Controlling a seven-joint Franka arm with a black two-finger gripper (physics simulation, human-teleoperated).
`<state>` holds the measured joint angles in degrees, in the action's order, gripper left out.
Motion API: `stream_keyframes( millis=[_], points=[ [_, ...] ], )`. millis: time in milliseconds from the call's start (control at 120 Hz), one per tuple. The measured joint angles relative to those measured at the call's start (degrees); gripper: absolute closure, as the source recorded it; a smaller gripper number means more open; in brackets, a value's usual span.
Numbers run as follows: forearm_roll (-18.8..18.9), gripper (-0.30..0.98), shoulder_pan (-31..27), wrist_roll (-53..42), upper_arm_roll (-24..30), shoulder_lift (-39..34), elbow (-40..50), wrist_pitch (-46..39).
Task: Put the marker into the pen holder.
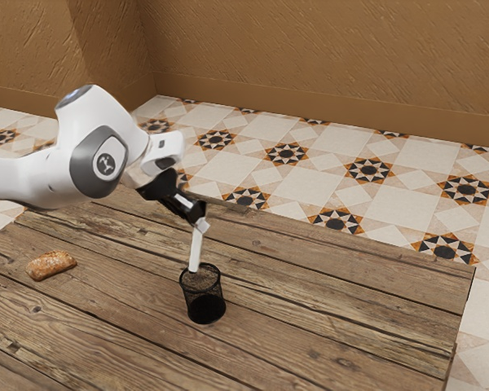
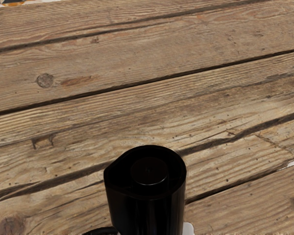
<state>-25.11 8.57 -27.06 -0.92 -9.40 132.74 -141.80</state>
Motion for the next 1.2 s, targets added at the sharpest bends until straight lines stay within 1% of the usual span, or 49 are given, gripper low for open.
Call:
stream_keyframes(
  millis=[225,433,792,917,1083,1100,1200],
  points=[
    [-1.41,0.79,0.08,-5.25,0.05,0.47,2.11,-4.04],
    [-2.98,0.79,1.14,-8.95,0.11,3.35,2.04,-7.59],
    [-3.88,0.79,1.23,-13.66,0.13,6.22,2.19,-10.26],
    [-6.55,0.79,0.94,-15.64,0.21,7.75,2.47,-10.93],
    [-8.39,0.79,0.57,-17.90,0.28,7.92,5.04,-12.03],
    [-8.50,0.77,0.55,-18.11,0.27,7.93,5.16,-12.14],
    [-9.28,0.55,0.63,-19.67,0.03,8.29,4.99,-12.21]
  ],
)
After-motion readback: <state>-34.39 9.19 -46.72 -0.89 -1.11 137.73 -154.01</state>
